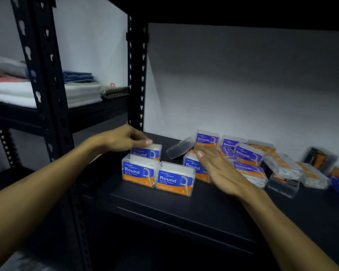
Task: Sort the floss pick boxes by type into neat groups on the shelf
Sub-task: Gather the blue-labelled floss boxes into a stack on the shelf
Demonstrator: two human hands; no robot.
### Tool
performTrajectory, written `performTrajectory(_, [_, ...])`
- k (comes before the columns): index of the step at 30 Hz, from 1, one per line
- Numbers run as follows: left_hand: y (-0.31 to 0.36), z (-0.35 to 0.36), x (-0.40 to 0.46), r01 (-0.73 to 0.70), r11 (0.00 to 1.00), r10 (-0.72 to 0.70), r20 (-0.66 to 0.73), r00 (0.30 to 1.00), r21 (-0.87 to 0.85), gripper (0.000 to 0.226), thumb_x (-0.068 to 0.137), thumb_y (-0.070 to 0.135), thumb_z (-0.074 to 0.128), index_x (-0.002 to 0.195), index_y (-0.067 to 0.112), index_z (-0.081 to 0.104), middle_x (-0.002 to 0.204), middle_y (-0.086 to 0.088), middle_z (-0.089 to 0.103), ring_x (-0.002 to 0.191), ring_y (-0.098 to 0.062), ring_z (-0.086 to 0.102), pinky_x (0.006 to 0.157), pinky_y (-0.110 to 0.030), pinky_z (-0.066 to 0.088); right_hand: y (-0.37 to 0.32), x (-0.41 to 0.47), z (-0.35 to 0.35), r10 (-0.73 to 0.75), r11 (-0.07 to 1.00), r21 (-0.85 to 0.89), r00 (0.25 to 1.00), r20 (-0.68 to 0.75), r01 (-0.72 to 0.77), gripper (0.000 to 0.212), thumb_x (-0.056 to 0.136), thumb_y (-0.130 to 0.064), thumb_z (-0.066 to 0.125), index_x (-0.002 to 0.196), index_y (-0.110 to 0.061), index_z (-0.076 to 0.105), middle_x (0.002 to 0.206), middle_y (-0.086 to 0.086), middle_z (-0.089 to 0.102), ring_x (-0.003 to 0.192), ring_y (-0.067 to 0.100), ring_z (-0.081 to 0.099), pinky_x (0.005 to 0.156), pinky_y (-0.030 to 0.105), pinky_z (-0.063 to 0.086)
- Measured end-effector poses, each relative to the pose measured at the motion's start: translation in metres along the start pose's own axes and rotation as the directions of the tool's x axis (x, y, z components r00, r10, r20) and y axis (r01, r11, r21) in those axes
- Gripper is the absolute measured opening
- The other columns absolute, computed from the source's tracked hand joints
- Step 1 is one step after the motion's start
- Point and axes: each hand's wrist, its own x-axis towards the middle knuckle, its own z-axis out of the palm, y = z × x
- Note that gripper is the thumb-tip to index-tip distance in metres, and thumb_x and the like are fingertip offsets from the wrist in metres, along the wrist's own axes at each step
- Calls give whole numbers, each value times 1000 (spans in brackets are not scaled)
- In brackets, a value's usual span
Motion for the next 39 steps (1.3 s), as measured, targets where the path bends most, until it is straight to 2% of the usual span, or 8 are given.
performTrajectory(3, [5,7,0,6,998,-7,2,1000,57,43,98,50,48,118,19,70,110,7,73,103,-6,67,96,-27,48,-11,3,1,37,997,69,999,39,-39,57,104,-51,20,157,-30,25,166,-10,20,146,-3,12,112,21,2])
performTrajectory(7, [9,12,2,-19,991,18,13,1000,133,24,102,26,51,119,20,66,112,6,69,101,-6,64,90,-22,50,-25,5,1,8,994,108,994,109,-20,60,101,-56,20,155,-34,29,164,-13,21,130,-12,5,105,18,-8])
performTrajectory(10, [9,12,0,-15,992,11,35,999,128,21,100,15,50,110,22,68,107,6,71,95,-7,66,78,-17,48,-34,7,1,-2,991,131,990,143,-17,62,96,-64,21,148,-37,39,157,-11,34,130,-7,19,108,22,6])
performTrajectory(13, [13,13,-7,-16,991,11,38,999,131,21,101,20,50,113,21,68,108,6,71,97,-6,66,83,-21,51,-41,8,0,-5,997,82,980,197,-11,63,81,-76,25,131,-46,47,139,-16,42,130,1,30,104,25,17])
performTrajectory(17, [16,20,-15,26,997,-25,-10,1000,72,30,102,41,47,114,22,67,110,6,70,102,-8,66,91,-27,51,-42,13,6,-10,992,-117,974,228,37,98,72,-84,47,155,-35,30,157,-12,32,142,10,31,111,30,26])
performTrajectory(23, [8,44,-21,-10,998,18,-151,988,58,27,93,49,59,106,26,61,103,5,68,93,-10,67,82,-30,55,-35,13,20,-102,987,-103,981,166,120,89,84,-60,66,157,-28,27,154,-8,37,138,8,34,106,21,26])
performTrajectory(32, [7,52,-27,-10,997,-6,-215,977,-72,30,87,53,66,95,24,64,91,4,73,81,-9,71,74,-31,57,-31,12,23,-127,992,-10,990,64,127,82,74,-57,79,145,-32,45,144,-13,49,125,4,47,105,22,37])
performTrajectory(39, [10,49,-29,-8,1000,13,-213,977,24,28,88,55,63,95,28,63,92,7,71,81,-5,68,67,-21,49,-33,14,22,-130,991,-29,987,97,133,85,73,-62,77,145,-30,46,141,-13,52,124,6,50,108,31,43])
